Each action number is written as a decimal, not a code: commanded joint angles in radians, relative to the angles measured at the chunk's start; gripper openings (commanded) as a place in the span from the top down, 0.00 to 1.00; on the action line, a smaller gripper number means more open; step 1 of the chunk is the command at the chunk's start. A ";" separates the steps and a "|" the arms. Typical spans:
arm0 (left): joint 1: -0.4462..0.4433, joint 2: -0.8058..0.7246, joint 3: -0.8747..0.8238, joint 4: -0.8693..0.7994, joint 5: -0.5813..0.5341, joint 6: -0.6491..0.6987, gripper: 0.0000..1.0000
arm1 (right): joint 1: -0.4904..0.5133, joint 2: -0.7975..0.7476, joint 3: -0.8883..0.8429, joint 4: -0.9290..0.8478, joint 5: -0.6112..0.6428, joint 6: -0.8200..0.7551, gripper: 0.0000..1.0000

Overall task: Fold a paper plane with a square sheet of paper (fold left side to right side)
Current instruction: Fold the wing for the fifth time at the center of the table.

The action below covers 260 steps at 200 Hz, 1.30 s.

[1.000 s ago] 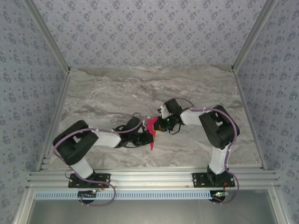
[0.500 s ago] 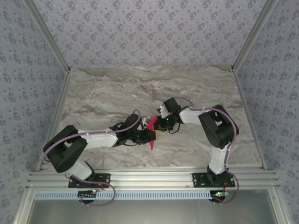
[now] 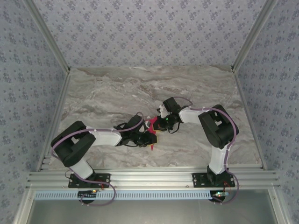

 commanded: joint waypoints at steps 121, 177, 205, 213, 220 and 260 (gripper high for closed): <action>-0.016 0.024 -0.035 -0.083 -0.012 0.013 0.78 | -0.007 0.058 0.003 -0.125 0.137 -0.034 1.00; -0.033 0.004 -0.065 -0.115 -0.009 0.030 0.81 | -0.012 0.067 0.015 -0.145 0.147 -0.040 1.00; -0.056 -0.012 -0.072 -0.155 -0.010 0.050 0.83 | -0.016 0.073 0.018 -0.149 0.146 -0.038 1.00; -0.061 -0.015 -0.078 -0.165 -0.012 0.053 0.84 | -0.016 0.074 0.020 -0.151 0.146 -0.041 1.00; -0.064 -0.017 -0.084 -0.169 -0.013 0.053 0.84 | -0.015 0.074 0.020 -0.152 0.146 -0.041 1.00; -0.078 -0.032 -0.120 -0.173 -0.010 0.048 0.85 | -0.017 0.074 0.020 -0.159 0.149 -0.042 1.00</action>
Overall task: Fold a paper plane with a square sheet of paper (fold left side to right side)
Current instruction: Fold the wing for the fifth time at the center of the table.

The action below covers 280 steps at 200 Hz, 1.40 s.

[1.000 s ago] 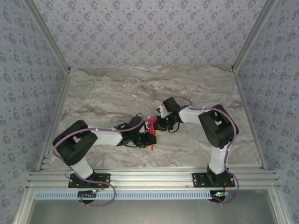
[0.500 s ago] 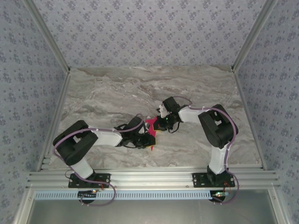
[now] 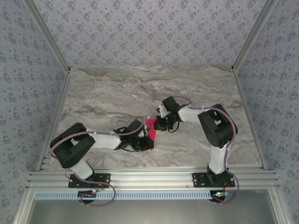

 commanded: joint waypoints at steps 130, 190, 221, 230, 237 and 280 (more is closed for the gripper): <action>0.048 -0.131 0.088 -0.159 0.083 0.073 0.83 | -0.017 0.064 -0.002 -0.109 0.141 -0.023 1.00; 0.044 0.063 0.167 -0.107 0.104 0.103 0.80 | -0.017 0.064 0.008 -0.121 0.143 -0.028 1.00; 0.027 0.100 0.169 -0.138 0.081 0.109 0.80 | -0.017 0.066 0.010 -0.128 0.148 -0.032 1.00; 0.023 0.101 0.162 -0.150 0.072 0.107 0.80 | -0.017 0.064 0.009 -0.129 0.149 -0.033 1.00; 0.018 0.102 0.156 -0.160 0.066 0.108 0.80 | -0.017 0.066 0.009 -0.131 0.149 -0.034 1.00; -0.024 0.076 0.077 -0.161 0.050 0.079 0.81 | -0.021 0.064 0.006 -0.132 0.149 -0.037 1.00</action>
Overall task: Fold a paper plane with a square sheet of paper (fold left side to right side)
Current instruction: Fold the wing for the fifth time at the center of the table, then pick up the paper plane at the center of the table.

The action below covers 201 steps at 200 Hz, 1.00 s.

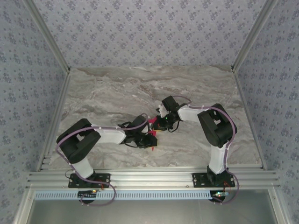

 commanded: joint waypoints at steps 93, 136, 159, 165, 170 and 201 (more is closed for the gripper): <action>-0.081 -0.159 -0.135 -0.053 -0.035 -0.044 0.83 | -0.029 0.015 0.007 -0.041 0.094 -0.021 0.99; 0.012 -0.395 -0.128 -0.155 -0.139 -0.009 0.78 | -0.046 -0.142 0.068 -0.077 0.164 -0.064 0.78; 0.083 -0.553 -0.125 -0.261 -0.266 0.022 0.73 | -0.041 -0.235 0.068 -0.141 0.272 -0.092 0.65; 0.101 -0.592 -0.125 -0.286 -0.308 0.027 0.72 | -0.036 -0.258 0.058 -0.150 0.294 -0.094 0.63; 0.117 -0.619 -0.125 -0.306 -0.337 0.030 0.69 | -0.032 -0.273 0.050 -0.157 0.308 -0.093 0.61; 0.176 -0.741 -0.107 -0.422 -0.513 0.043 0.59 | 0.056 -0.339 0.000 -0.192 0.420 -0.043 0.47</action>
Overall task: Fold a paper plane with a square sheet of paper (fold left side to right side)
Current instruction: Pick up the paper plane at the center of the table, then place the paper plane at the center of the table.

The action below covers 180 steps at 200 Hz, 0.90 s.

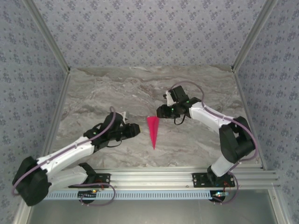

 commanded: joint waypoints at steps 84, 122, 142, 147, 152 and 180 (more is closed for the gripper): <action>0.051 -0.118 -0.018 -0.161 -0.196 -0.009 0.56 | 0.227 0.153 0.039 -0.146 0.265 0.112 0.46; 0.052 -0.149 -0.029 -0.177 -0.215 -0.014 0.56 | 0.234 0.110 0.043 -0.135 0.209 0.115 0.93; 0.052 -0.148 -0.024 -0.183 -0.221 -0.008 0.55 | 0.229 0.026 0.027 -0.115 0.167 0.119 1.00; 0.053 -0.147 -0.021 -0.187 -0.224 -0.006 0.55 | 0.221 0.002 0.015 -0.101 0.149 0.121 1.00; 0.053 -0.147 -0.019 -0.187 -0.227 -0.004 0.55 | 0.211 -0.018 -0.004 -0.080 0.129 0.126 1.00; 0.054 -0.147 -0.010 -0.191 -0.235 0.003 0.55 | 0.116 -0.100 -0.186 0.165 -0.097 0.186 1.00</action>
